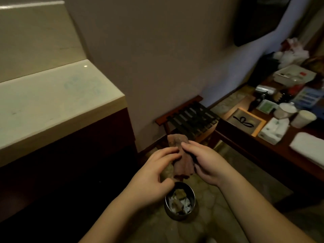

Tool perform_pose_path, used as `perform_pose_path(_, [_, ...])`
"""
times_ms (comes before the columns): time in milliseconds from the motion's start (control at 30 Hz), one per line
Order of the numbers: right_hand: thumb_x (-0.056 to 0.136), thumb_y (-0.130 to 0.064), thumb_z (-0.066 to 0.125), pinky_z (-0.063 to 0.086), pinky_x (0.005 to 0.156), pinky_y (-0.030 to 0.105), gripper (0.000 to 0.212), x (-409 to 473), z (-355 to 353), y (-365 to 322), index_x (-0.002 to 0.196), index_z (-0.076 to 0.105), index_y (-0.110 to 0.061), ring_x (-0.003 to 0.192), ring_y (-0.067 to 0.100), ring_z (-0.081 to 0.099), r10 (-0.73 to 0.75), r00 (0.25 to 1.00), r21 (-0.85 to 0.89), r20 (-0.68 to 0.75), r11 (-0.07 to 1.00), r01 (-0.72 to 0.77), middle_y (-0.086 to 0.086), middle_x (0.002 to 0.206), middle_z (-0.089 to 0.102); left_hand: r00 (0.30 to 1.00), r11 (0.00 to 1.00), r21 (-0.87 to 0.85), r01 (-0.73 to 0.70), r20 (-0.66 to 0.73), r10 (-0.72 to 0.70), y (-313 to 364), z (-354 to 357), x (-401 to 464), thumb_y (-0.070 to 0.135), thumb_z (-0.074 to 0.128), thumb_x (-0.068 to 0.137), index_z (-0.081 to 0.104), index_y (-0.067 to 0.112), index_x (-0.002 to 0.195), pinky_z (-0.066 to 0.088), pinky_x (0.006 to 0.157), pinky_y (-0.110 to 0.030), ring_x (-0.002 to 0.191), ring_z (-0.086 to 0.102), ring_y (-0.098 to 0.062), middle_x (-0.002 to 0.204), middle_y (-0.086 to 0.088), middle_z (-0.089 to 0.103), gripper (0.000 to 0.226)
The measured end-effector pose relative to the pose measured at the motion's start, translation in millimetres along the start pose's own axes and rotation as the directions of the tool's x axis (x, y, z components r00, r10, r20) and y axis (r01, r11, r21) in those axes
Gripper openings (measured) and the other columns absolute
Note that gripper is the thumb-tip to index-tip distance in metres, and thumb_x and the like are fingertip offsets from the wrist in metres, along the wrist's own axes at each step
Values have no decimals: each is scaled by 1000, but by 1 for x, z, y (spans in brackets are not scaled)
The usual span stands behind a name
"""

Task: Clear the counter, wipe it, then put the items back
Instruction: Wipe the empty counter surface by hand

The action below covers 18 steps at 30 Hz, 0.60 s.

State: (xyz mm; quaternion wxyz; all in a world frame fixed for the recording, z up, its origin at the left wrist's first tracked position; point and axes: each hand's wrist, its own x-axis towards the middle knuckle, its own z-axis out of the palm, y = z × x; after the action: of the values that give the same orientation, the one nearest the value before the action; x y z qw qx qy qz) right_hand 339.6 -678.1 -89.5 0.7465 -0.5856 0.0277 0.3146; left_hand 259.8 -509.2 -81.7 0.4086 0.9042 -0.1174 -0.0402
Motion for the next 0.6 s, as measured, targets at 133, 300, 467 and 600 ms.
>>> perform_pose_path(133, [99, -25, 48, 52, 80, 31, 31, -8, -50, -3, 124, 61, -13, 103, 19, 68, 29, 998, 74, -52, 997, -25, 9, 110, 71, 999, 998, 57, -30, 31, 28, 19, 32, 38, 8, 54, 86, 55, 28, 137, 24, 111, -9, 135, 25, 12, 139, 26, 39, 54])
perform_pose_path(300, [99, -29, 46, 48, 97, 39, 35, -16, -115, -10, 125, 60, -11, 109, 24, 65, 95, 993, 144, -64, 986, -85, 13, 115, 69, 999, 984, 177, -11, -39, 18, 45, 79, 89, 24, 60, 94, 65, 32, 122, 28, 107, -21, 124, 36, 3, 121, 28, 49, 30])
perform_pose_path(467, [96, -47, 43, 46, 100, 42, 45, -17, -184, -14, 121, 66, -18, 113, 26, 63, 193, 980, 209, -39, 961, -181, 11, 119, 68, 988, 993, 63, 101, -123, -93, 74, 126, 136, 29, 60, 93, 65, 41, 105, 29, 104, -26, 115, 41, 5, 107, 34, 51, 18])
perform_pose_path(600, [87, -61, 43, 47, 95, 42, 58, -12, -233, -14, 127, 61, -24, 117, 25, 60, 255, 967, 231, -10, 941, -245, 7, 120, 68, 943, 934, -202, 295, -97, -319, 94, 157, 171, 33, 60, 94, 63, 46, 92, 46, 67, -10, 84, 59, 8, 96, 21, 65, 13])
